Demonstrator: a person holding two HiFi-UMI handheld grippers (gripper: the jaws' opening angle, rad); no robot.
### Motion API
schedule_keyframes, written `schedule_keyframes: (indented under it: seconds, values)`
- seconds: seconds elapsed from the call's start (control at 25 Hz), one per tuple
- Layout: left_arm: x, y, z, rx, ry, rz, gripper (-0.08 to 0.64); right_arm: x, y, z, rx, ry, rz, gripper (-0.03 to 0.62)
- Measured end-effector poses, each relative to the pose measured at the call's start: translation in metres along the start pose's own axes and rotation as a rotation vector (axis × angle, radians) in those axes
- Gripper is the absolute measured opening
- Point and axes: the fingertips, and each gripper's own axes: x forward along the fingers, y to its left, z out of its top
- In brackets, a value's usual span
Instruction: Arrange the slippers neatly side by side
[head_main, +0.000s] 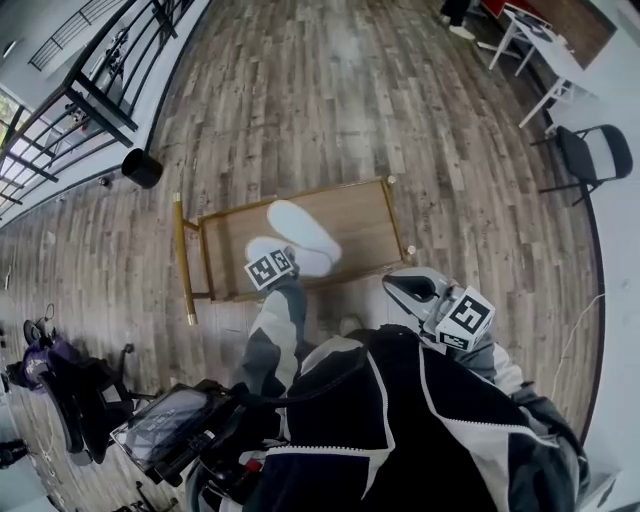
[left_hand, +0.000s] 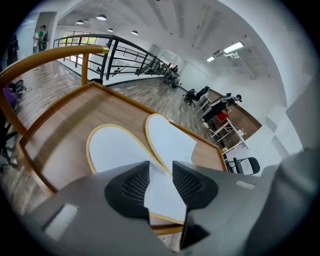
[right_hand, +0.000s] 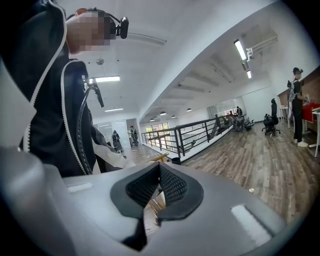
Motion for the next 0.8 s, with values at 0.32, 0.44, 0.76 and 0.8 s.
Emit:
schedule_keyframes:
  seconds: [0.32, 0.44, 0.76, 0.8]
  values:
    - [0.002, 0.014, -0.003, 0.006, 0.018, 0.033, 0.032, -0.009, -0.007, -0.001, 0.006, 0.008, -0.038, 0.006]
    - [-0.006, 0.018, 0.004, 0.021, -0.001, 0.036, 0.029, -0.004, -0.005, 0.0, 0.012, 0.004, -0.027, 0.006]
    - [-0.034, -0.004, 0.021, 0.157, -0.057, -0.012, 0.028, 0.015, -0.005, -0.003, 0.016, -0.009, 0.05, 0.006]
    - [-0.04, -0.011, 0.025, 0.19, -0.071, -0.028, 0.028, 0.018, -0.004, -0.003, 0.015, -0.011, 0.061, 0.006]
